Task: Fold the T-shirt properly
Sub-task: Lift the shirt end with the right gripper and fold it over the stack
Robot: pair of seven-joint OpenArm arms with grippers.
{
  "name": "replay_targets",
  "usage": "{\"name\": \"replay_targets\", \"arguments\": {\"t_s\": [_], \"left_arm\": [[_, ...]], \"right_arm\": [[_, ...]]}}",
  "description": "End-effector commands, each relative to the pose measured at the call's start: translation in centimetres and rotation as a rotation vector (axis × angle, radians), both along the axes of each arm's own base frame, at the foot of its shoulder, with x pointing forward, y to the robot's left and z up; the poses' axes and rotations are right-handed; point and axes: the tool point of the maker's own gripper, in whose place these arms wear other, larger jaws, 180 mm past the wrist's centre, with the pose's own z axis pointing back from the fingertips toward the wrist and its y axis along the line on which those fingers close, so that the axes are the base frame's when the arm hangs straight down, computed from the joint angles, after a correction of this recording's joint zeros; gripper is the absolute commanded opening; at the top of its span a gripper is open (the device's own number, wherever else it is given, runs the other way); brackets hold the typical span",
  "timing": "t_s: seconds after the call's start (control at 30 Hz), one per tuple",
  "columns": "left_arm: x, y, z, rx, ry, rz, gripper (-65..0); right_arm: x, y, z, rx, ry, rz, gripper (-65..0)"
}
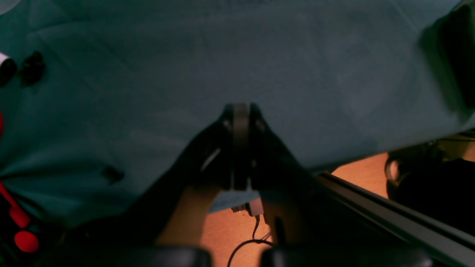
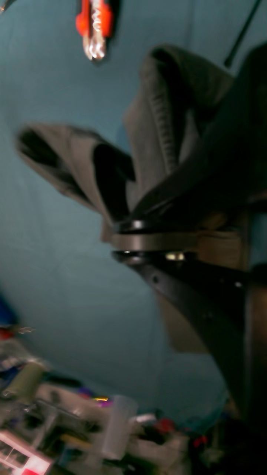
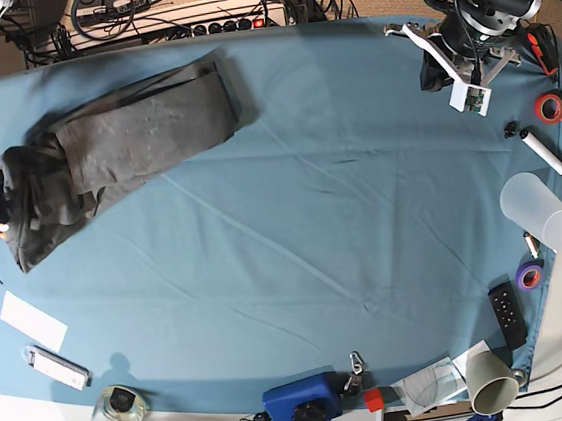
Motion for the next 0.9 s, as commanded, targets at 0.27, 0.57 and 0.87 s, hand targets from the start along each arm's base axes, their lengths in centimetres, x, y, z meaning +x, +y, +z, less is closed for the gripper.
{"name": "replay_targets", "arguments": {"t_s": [0.27, 0.57, 0.87], "left_arm": [[0.4, -0.1, 0.8, -0.004, -0.036, -0.009, -65.0], [0.3, -0.2, 0.8, -0.007, -0.036, -0.009, -65.0], [0.4, -0.2, 0.8, -0.007, -0.036, -0.009, -65.0]], "right_arm": [[-2.0, 7.2, 3.7, -0.174, -0.118, 0.193, -65.0], [-5.5, 15.8, 0.6, -0.121, -0.047, 0.403, -65.0], [-7.1, 22.5, -2.0, 0.024, 0.014, 0.585, -65.0]]}}
